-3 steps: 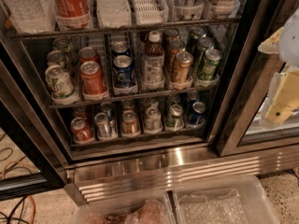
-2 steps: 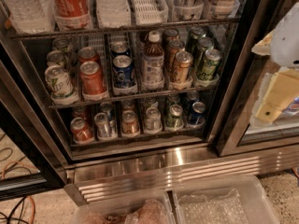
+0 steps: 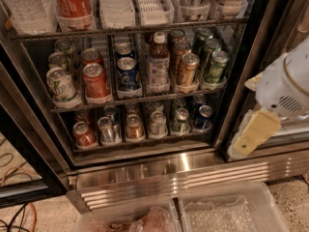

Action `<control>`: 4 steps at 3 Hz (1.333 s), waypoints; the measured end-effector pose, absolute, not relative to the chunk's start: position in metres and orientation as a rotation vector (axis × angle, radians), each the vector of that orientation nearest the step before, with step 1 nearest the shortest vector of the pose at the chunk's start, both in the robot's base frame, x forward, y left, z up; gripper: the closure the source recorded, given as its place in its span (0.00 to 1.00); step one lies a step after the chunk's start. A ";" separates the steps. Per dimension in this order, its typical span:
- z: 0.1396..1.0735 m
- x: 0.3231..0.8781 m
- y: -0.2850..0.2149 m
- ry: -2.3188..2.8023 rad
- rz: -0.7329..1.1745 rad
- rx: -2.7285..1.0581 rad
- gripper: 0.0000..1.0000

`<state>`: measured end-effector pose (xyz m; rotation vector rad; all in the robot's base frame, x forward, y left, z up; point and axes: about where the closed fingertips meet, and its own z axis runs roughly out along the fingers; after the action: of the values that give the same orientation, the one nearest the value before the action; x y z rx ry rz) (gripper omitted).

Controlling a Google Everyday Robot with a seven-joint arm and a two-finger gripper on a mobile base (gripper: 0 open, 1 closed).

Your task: Pick green can from middle shelf of fridge

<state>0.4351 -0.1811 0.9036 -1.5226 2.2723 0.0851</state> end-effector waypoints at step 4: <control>0.856 0.445 -0.176 2.282 0.010 -1.283 0.00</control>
Offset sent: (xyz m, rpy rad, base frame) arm -0.0106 0.0048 -0.0329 0.0521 -0.0104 -0.0835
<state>0.4452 -0.1761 0.8558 -1.2833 2.2824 0.0100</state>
